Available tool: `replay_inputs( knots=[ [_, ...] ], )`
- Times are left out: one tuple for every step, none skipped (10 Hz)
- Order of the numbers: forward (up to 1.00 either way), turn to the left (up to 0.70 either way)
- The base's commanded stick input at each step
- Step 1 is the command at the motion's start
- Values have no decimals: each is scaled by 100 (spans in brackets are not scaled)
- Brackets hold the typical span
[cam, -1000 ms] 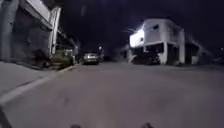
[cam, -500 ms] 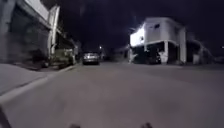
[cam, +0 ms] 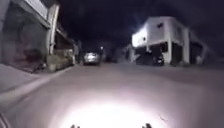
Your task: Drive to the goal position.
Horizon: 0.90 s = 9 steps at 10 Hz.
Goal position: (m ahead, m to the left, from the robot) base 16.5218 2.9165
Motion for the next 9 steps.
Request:
replay_inputs(
  knots=[
    [85,0],
    [85,0],
    [85,0],
    [82,0],
    [85,0],
    [85,0],
    [85,0],
    [85,-17],
    [85,-34]
  ],
)
